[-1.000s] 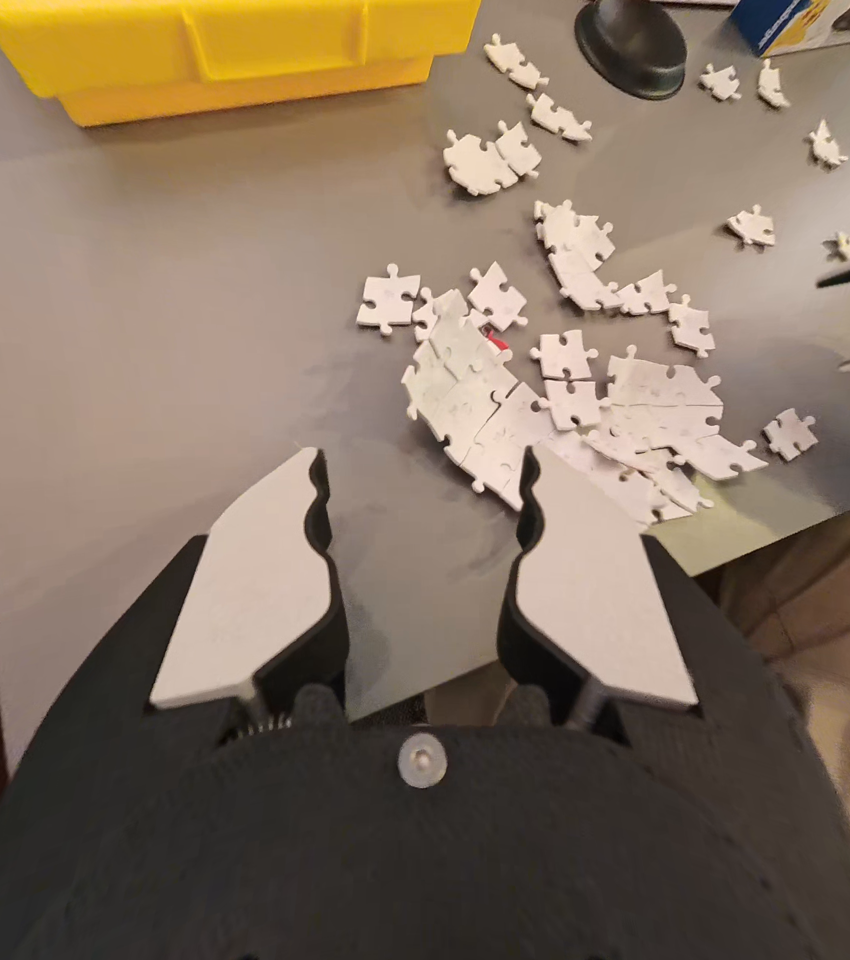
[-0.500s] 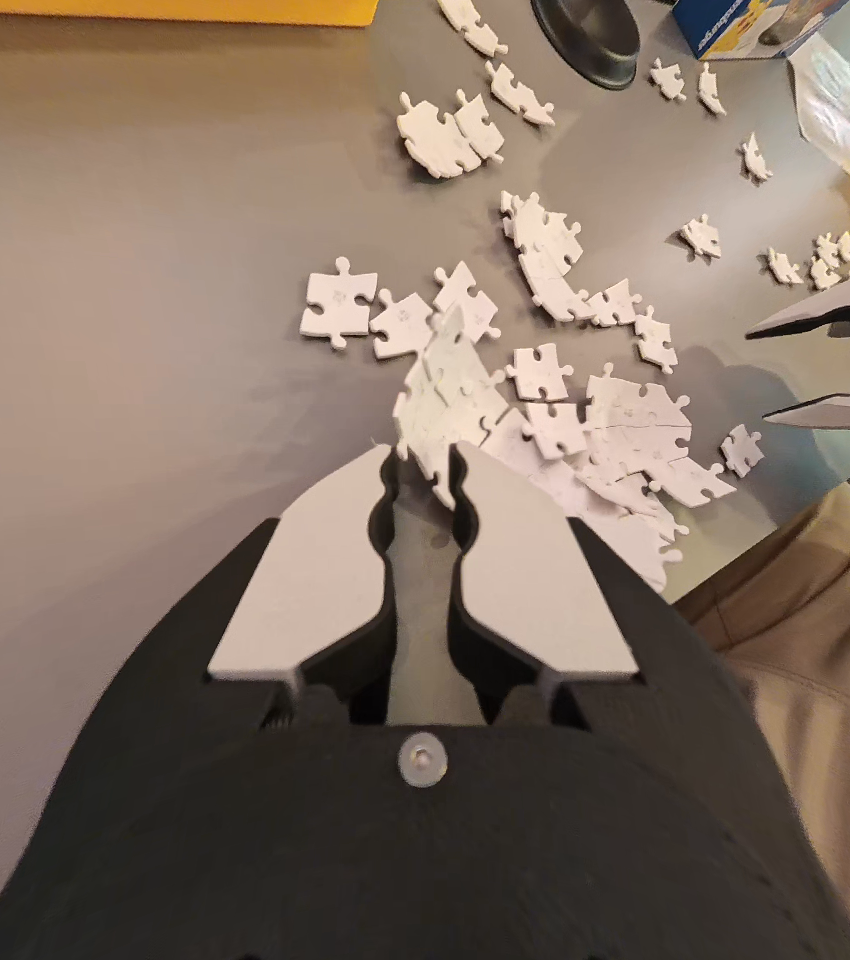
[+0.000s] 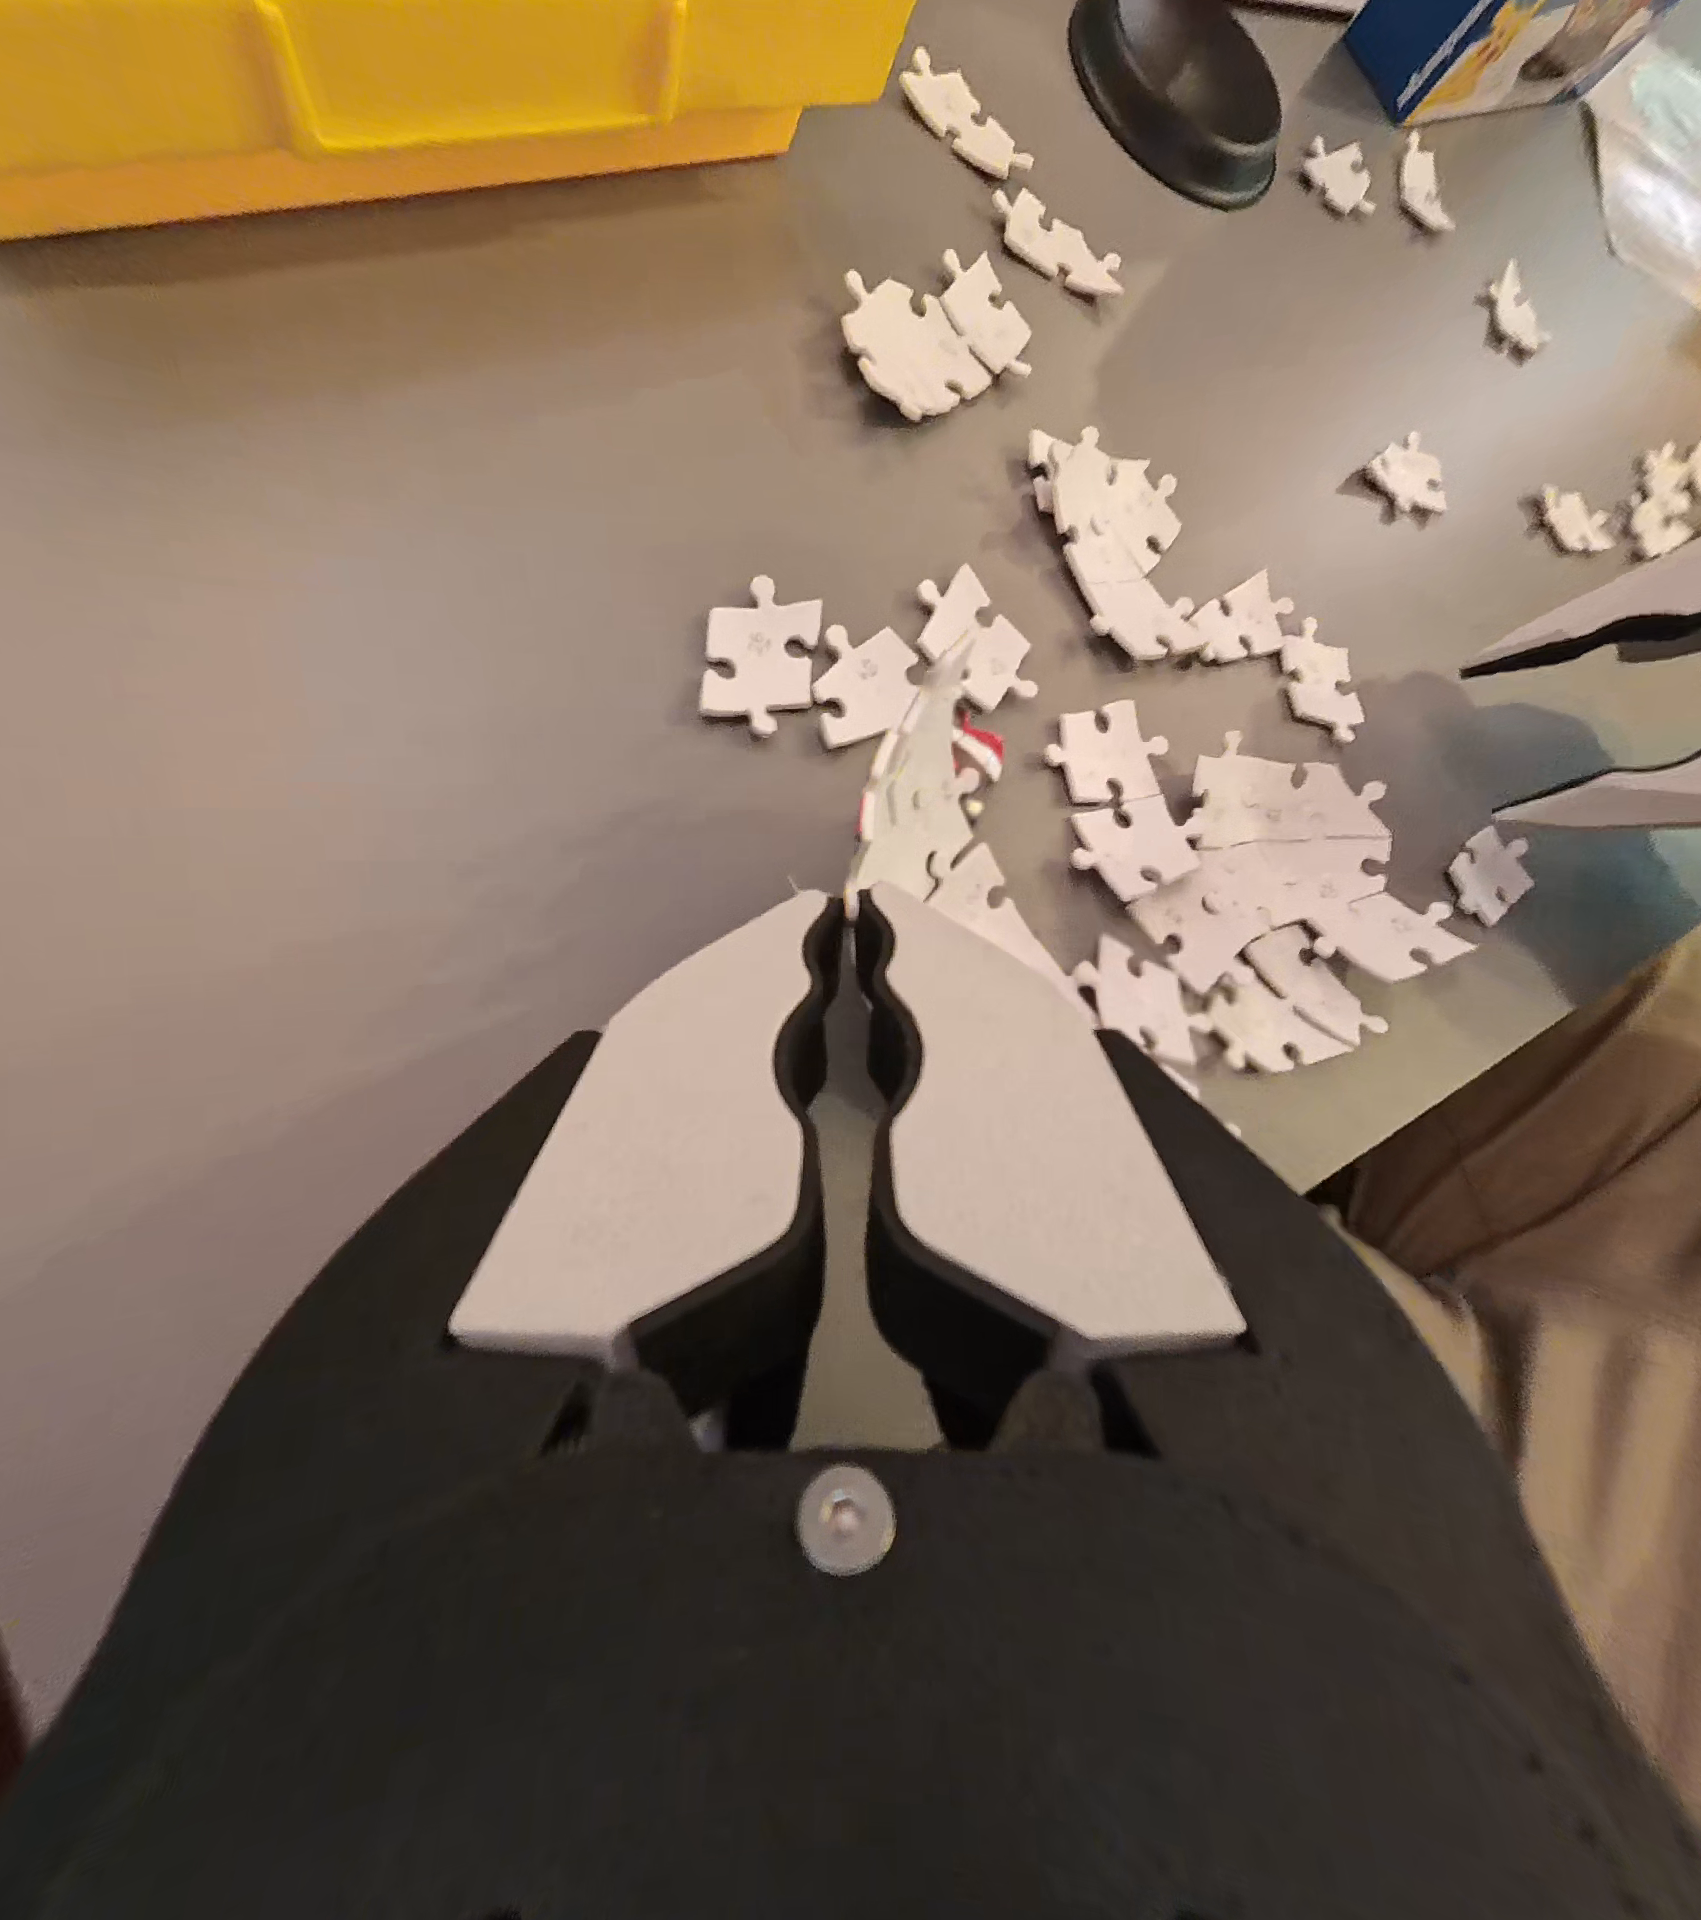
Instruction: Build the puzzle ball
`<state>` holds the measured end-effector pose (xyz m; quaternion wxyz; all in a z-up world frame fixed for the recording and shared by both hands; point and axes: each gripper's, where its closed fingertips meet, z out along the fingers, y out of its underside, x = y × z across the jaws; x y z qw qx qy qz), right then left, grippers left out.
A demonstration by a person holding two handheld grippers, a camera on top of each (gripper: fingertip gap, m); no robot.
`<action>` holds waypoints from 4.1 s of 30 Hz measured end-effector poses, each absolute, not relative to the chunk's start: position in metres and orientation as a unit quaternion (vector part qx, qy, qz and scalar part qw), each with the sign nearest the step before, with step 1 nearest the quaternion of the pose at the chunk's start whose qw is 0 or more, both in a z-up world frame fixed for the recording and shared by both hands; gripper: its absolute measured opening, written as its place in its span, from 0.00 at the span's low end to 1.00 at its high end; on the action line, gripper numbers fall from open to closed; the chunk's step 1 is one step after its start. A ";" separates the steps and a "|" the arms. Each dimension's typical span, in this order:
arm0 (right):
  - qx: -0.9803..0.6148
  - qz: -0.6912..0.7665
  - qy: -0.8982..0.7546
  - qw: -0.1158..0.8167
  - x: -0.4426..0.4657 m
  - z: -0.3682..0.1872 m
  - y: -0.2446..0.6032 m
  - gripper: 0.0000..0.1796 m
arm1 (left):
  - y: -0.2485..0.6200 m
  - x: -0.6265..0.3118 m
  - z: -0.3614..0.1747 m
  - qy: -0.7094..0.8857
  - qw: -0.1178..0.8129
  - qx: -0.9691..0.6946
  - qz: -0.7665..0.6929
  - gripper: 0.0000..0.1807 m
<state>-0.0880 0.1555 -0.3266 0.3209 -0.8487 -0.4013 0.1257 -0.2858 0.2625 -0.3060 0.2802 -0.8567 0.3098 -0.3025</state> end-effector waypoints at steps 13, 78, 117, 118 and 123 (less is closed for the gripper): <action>-0.824 0.135 -0.428 0.347 -0.111 -0.318 0.171 0.23 | 0.274 -0.313 -0.299 0.443 0.228 -0.851 -0.169 0.01; -0.768 0.167 -0.557 0.268 -0.289 -0.341 0.246 0.00 | 0.194 -0.333 -0.312 0.198 0.173 -0.860 -0.436 0.30; -0.783 0.162 -0.533 0.278 -0.285 -0.331 0.252 0.00 | 0.243 -0.342 -0.320 0.051 0.300 -0.893 -0.332 0.02; -0.784 0.155 -0.535 0.274 -0.283 -0.333 0.253 0.00 | 0.244 -0.342 -0.321 0.051 0.300 -0.893 -0.330 0.02; -0.774 0.150 -0.553 0.270 -0.284 -0.339 0.249 0.00 | 0.247 -0.343 -0.322 0.038 0.307 -0.893 -0.326 0.02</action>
